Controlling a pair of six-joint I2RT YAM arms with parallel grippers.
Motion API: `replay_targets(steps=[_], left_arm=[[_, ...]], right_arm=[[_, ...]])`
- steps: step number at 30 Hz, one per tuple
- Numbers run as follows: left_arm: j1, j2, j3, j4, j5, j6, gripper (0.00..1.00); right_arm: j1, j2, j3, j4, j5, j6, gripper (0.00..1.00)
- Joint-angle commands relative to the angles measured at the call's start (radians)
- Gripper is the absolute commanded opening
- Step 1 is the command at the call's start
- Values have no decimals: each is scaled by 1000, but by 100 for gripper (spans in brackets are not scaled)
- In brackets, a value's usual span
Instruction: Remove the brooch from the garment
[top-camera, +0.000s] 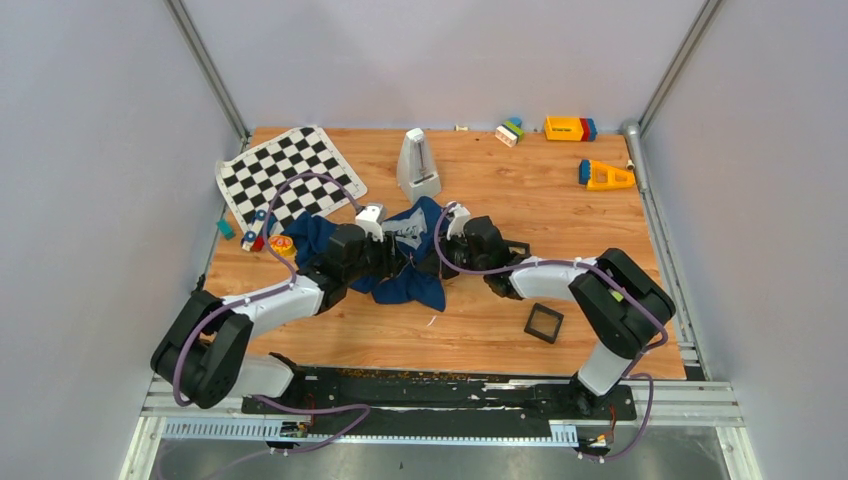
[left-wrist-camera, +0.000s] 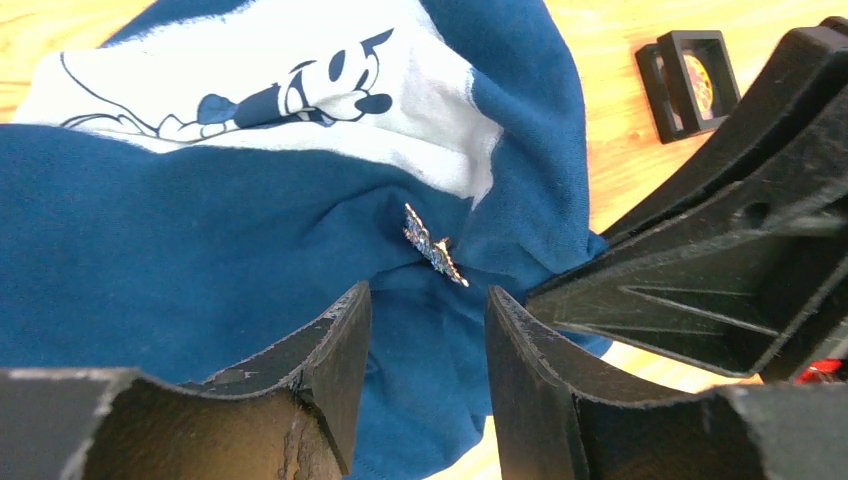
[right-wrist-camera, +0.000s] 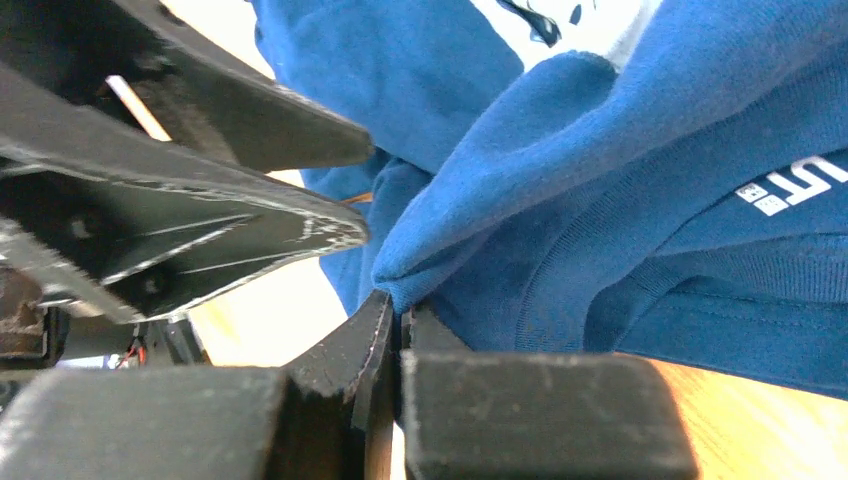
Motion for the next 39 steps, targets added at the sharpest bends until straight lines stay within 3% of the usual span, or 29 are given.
replay_targets(steps=[1,6,10,16,24,37,39], left_arm=[[13,31,30,70,87,-35,53],[18,75,48,64,109,-42,52],[30,109,58,57,105,-59,45],[47,94,49,38,77,-68,18],[62,45,43,7,67,-42,1],[78,-47,18,-10,46,-18,0],[80,-53,12,13,74,-9,0]], right_arm=[[9,-67,-27,155,-62,2,0],[14,-78,-34,167,-68,-7,0],[17,-81,-37,173,-68,-13,0],[21,-78,-30,148,-40,-15,0],[21,-52,10,51,54,-5,0],[2,-28,68,-139,258,53,0],[-5,-30,68,-139,239,52,7]])
